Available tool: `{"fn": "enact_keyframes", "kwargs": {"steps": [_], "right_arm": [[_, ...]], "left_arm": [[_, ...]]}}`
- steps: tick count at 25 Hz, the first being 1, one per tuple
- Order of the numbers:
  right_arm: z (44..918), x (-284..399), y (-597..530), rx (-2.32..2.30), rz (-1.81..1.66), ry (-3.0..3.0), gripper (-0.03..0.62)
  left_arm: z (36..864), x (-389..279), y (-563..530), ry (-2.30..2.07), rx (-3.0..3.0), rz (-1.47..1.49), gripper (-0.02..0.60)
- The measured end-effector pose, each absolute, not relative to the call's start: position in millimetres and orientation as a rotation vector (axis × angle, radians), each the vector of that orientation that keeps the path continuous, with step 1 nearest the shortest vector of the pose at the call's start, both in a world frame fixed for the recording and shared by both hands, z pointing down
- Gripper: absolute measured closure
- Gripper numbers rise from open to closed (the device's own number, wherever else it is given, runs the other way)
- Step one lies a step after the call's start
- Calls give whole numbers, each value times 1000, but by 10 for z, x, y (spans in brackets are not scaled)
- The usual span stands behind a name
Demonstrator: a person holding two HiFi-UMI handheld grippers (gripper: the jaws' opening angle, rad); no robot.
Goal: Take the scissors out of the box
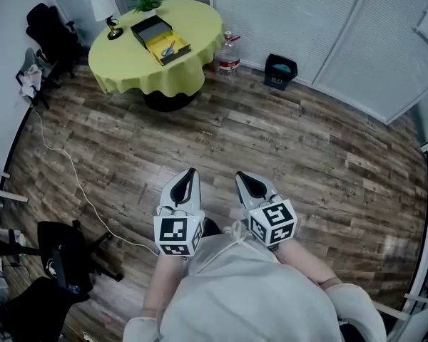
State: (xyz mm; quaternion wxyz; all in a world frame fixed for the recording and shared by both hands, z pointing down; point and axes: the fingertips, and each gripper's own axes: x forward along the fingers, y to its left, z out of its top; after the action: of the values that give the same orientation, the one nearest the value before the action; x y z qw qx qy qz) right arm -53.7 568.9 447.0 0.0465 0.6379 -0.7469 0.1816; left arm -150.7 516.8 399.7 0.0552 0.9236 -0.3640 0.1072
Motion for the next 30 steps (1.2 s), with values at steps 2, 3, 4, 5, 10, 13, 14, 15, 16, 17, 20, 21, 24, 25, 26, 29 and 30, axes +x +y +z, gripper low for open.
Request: {"fn": "enact_keyframes", "kwargs": {"steps": [2, 3, 4, 5, 10, 13, 14, 15, 16, 17, 20, 21, 24, 25, 26, 29, 30], "right_arm": [[4529, -498, 5654, 1944, 577, -2273, 594], [4556, -485, 5624, 1941, 588, -2272, 594], [4580, -474, 5584, 1938, 598, -2270, 594], [4599, -462, 5531, 1936, 606, -2269, 595], [4666, -383, 5122, 1932, 635, -2259, 595], [4702, -332, 4828, 1955, 658, -2239, 595], [4710, -315, 4712, 1965, 665, -2233, 594], [4716, -294, 4585, 1975, 671, -2227, 594], [4722, -268, 4448, 1984, 678, -2220, 595], [4728, -239, 4302, 1993, 684, -2212, 594], [4730, -153, 3825, 2026, 700, -2175, 594], [4722, -135, 3656, 2037, 704, -2162, 594], [4686, -150, 3118, 2054, 703, -2142, 595], [4675, -162, 2937, 2058, 699, -2138, 594], [4666, -165, 2762, 2065, 696, -2132, 594], [4641, -141, 2284, 2107, 689, -2105, 594], [4642, -135, 2142, 2119, 687, -2097, 594]], "left_arm": [[4048, -1453, 5142, -1093, 2805, 346, 574], [4074, -1434, 5113, -1088, 2804, 355, 574], [4098, -1419, 5071, -1085, 2801, 363, 574], [4118, -1409, 5016, -1085, 2799, 368, 574], [4171, -1368, 4579, -1094, 2781, 379, 575], [4197, -1322, 4244, -1074, 2783, 390, 574], [4198, -1308, 4114, -1066, 2786, 393, 574], [4197, -1294, 3973, -1059, 2789, 394, 574], [4196, -1281, 3824, -1053, 2791, 393, 575], [4195, -1272, 3668, -1048, 2791, 393, 574], [4195, -1265, 3165, -1030, 2791, 400, 574], [4189, -1273, 2986, -1023, 2792, 402, 575], [4155, -1336, 2404, -1021, 2786, 391, 574], [4148, -1357, 2207, -1021, 2783, 387, 574], [4144, -1372, 2016, -1020, 2782, 386, 575], [4133, -1404, 1506, -1007, 2789, 387, 575], [4135, -1420, 1357, -1004, 2792, 386, 575]]}}
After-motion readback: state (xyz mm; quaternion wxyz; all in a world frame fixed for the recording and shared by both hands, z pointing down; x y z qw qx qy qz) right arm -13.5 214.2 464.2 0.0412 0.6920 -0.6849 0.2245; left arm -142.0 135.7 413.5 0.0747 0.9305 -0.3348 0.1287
